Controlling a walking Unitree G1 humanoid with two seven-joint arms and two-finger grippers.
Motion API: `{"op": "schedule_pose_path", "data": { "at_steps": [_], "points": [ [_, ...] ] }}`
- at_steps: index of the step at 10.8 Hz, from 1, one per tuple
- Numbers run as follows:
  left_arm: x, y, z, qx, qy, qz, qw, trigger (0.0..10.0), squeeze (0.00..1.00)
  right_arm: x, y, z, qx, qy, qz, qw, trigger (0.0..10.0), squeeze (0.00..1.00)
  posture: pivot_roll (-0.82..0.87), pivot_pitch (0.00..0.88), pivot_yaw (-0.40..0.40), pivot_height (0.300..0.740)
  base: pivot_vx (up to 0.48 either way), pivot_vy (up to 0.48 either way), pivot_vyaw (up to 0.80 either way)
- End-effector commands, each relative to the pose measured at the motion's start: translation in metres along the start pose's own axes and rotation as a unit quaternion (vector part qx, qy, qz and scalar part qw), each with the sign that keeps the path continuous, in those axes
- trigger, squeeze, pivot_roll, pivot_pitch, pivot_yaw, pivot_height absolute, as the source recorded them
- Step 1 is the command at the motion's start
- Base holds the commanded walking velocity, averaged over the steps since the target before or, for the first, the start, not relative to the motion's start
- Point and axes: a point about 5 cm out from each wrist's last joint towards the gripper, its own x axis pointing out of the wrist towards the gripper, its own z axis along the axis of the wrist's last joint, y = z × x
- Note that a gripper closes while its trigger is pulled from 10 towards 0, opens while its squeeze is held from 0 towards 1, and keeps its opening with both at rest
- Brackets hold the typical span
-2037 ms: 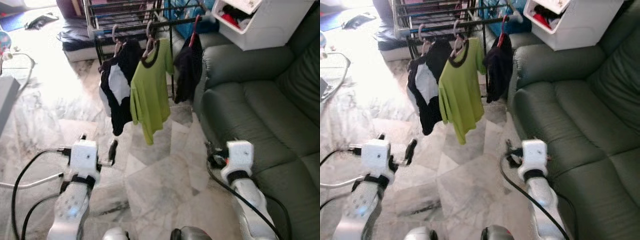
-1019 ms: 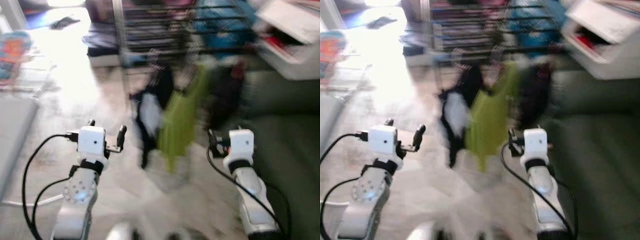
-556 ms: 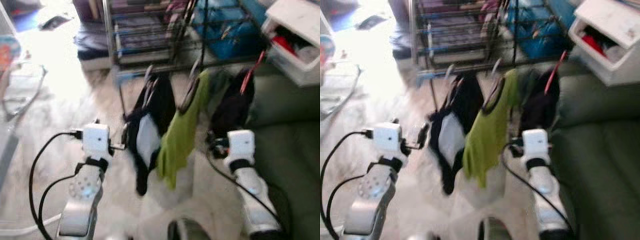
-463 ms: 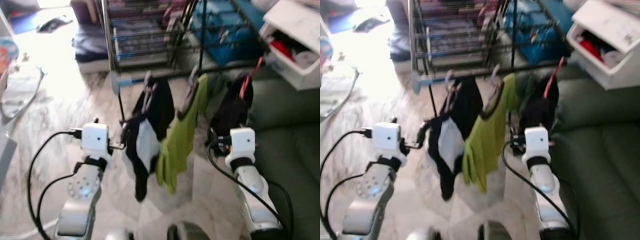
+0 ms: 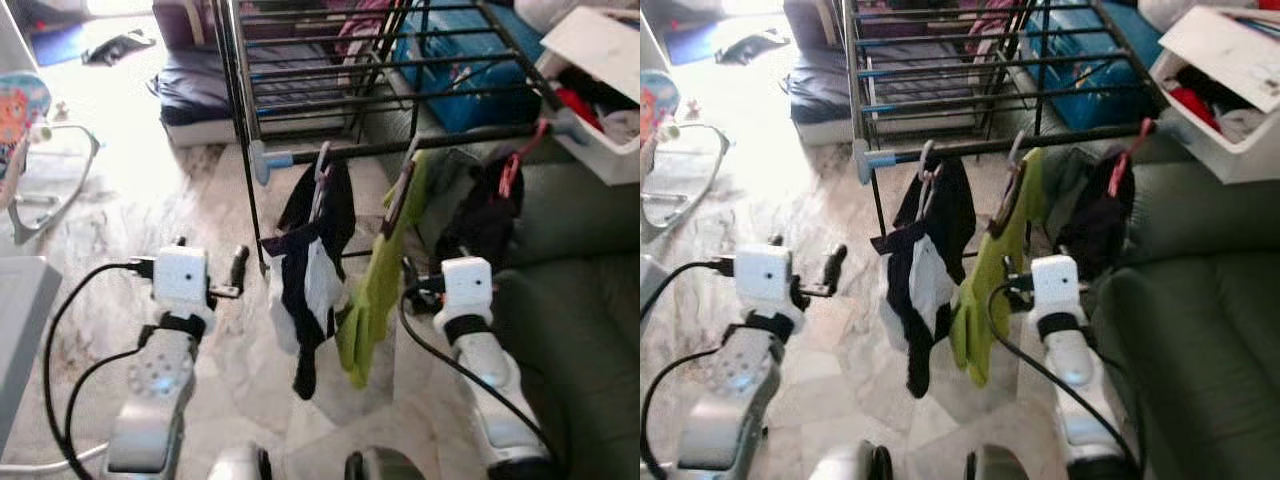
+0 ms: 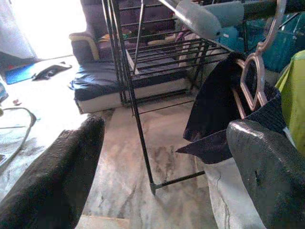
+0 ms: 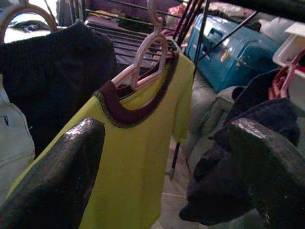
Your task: Hang hanger
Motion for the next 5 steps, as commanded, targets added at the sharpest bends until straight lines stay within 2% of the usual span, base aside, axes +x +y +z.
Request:
{"op": "schedule_pose_path", "data": {
  "at_steps": [1, 4, 5],
  "points": [
    [0.001, 0.004, 0.0, 0.008, 0.002, 0.002, 1.0, 10.0, 0.0, 0.001, 0.004, 0.009, 0.0, -0.021, 0.007, 1.0, 10.0, 0.0, -0.04, 0.098, -0.008, 0.74, 0.0, 0.48, 0.0],
    [0.001, 0.004, 0.005, 0.033, -0.015, -0.002, 0.999, 10.0, 0.0, 0.004, 0.01, 0.02, -0.001, -0.045, 0.025, 0.999, 10.0, 0.0, -0.03, 0.098, -0.01, 0.74, 0.0, 0.464, 0.0],
    [0.0, 0.001, 0.007, 0.031, -0.024, -0.011, 0.999, 10.0, 0.0, 0.004, 0.011, 0.02, -0.003, -0.046, 0.026, 0.999, 10.0, 0.0, -0.03, 0.098, -0.01, 0.74, 0.307, 0.371, 0.0]
  ]
}}
